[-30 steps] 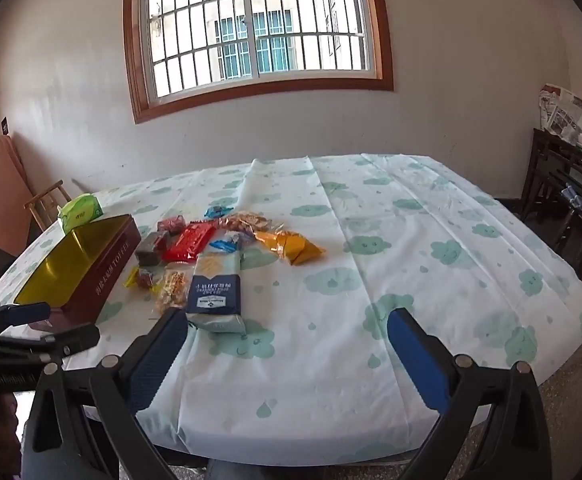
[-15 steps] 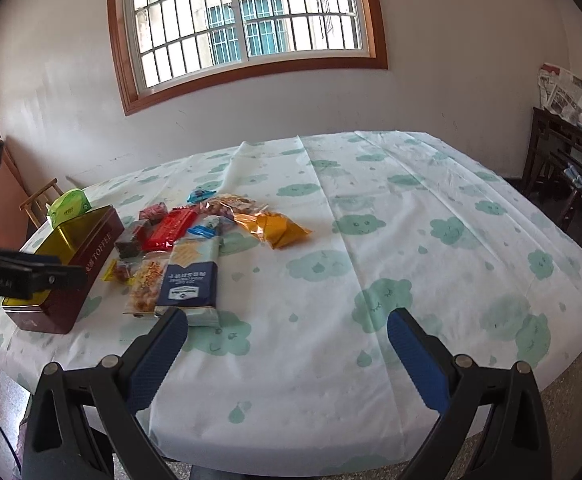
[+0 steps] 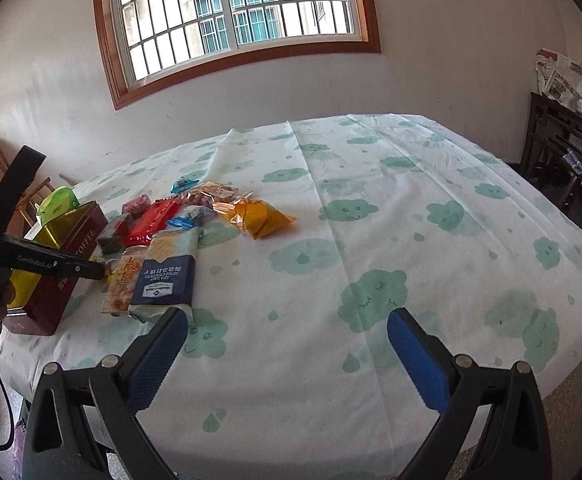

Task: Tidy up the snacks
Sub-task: 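Reach the left gripper to the yellow-wrapped cake and grasp it, then lift the yellow cake with the left gripper while the right gripper grasps the orange bag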

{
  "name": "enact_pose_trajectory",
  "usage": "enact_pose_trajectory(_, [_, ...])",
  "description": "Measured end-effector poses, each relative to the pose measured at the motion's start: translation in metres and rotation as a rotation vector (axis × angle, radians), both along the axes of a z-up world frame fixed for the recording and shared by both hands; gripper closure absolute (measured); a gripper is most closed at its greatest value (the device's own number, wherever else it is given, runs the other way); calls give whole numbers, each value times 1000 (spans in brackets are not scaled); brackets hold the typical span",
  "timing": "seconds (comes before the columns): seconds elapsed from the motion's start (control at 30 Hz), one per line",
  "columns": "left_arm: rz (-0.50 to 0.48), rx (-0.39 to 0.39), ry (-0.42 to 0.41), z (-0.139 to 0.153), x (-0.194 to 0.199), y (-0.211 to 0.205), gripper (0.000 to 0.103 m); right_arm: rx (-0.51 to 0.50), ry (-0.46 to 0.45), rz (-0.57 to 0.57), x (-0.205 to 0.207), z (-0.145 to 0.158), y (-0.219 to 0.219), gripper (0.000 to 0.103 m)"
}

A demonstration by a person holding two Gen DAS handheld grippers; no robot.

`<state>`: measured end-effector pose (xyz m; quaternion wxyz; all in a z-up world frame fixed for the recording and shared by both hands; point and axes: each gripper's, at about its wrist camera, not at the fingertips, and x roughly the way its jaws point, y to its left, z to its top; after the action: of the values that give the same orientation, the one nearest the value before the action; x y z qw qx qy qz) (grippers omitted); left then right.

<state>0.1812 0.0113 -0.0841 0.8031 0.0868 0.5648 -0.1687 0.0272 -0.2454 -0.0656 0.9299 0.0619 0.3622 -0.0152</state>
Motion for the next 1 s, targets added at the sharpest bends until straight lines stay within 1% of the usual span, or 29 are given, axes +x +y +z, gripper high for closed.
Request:
enact_pose_trajectory(0.1, [8,-8,10,-3,5,1,53,-6,5,7,2,-1,2,1])
enact_pose_trajectory(0.4, [-5,-1,-1,-6,9,-6,52,-4,24,15,8,-4,3,1])
enact_pose_trajectory(0.47, [4,13,-19,-6,9,-6,55,-1,32,19,8,-5,4,1])
enact_pose_trajectory(0.5, [6,20,-25,-6,9,-7,58,0,34,21,9,-6,4,1])
enact_pose_trajectory(0.57, [9,34,-40,-6,8,-7,66,0,36,24,10,-6,5,1])
enact_pose_trajectory(0.6, [15,23,-43,-5,8,-4,73,-1,37,25,10,-6,6,1])
enact_pose_trajectory(0.63, [26,4,-37,-4,9,-1,77,-3,36,26,10,-6,6,1])
enact_pose_trajectory(0.77, [93,-15,-73,4,2,7,78,-5,33,25,10,-4,6,1])
enact_pose_trajectory(0.83, [94,-21,-90,9,-4,7,78,-10,25,23,10,-2,5,1])
enact_pose_trajectory(0.87, [101,-21,-117,13,-10,7,78,-11,25,20,10,-1,4,1])
enact_pose_trajectory(0.93, [100,-53,-150,22,-18,9,78,-7,27,18,11,-1,2,1])
enact_pose_trajectory(1.0, [103,-50,-181,31,-24,8,78,-6,27,17,11,0,2,1])
